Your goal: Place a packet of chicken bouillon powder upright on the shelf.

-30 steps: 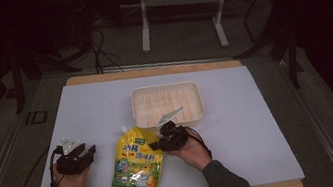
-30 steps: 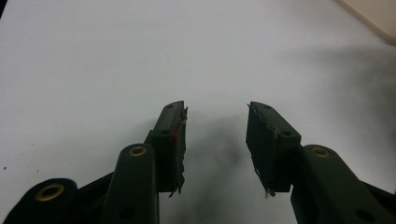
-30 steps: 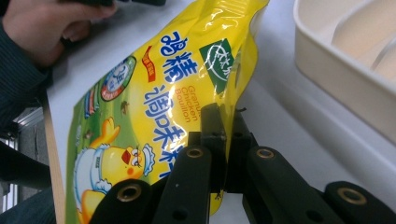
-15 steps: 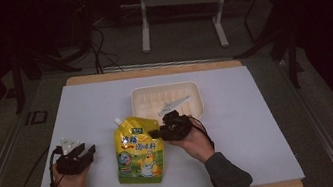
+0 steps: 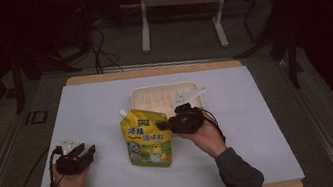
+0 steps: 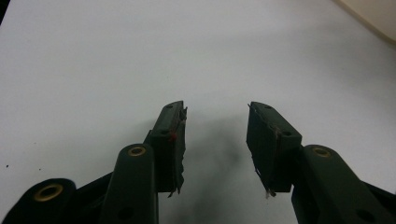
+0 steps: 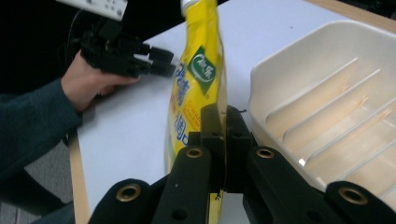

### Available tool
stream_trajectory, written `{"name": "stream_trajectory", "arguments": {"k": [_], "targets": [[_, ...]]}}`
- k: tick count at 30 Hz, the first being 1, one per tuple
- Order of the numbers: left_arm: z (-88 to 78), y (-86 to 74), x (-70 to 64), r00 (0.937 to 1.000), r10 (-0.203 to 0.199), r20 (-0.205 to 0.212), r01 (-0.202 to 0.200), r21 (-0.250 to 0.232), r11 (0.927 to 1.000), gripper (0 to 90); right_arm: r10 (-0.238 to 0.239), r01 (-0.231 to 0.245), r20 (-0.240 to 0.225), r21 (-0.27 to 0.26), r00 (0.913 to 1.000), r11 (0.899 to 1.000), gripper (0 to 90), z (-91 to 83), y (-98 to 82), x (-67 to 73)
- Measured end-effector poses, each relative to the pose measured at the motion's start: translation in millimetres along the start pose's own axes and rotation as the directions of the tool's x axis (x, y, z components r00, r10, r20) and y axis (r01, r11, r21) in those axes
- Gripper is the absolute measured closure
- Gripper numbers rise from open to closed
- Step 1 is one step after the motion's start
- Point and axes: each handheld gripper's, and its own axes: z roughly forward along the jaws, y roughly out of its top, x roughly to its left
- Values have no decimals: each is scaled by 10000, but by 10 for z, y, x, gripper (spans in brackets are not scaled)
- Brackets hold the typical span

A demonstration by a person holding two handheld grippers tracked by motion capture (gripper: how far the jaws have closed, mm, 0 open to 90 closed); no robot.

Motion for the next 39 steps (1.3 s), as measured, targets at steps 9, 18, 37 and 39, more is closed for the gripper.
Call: {"name": "stream_trajectory", "arguments": {"k": [9, 18, 37, 39], "targets": [[3, 0, -6, 10000, 47, -38, -47, 18, 10000, 559, -324, 410, -859, 1003, 9958, 9941, 828, 38, -131, 20], [2, 0, -1, 10000, 8, -18, -8, 6, 10000, 558, -345, 442, -720, 1372, 9968, 9896, 808, 102, -144, 14], [4, 0, -2, 10000, 2, -36, -2, -3, 10000, 555, 465, -233, -1501, 1530, 9876, 9879, 900, 110, -139, 69], [4, 0, -3, 10000, 1, -33, -1, 0, 10000, 555, 594, -368, -1668, 1352, 9842, 9901, 900, 107, -150, 60]]}}
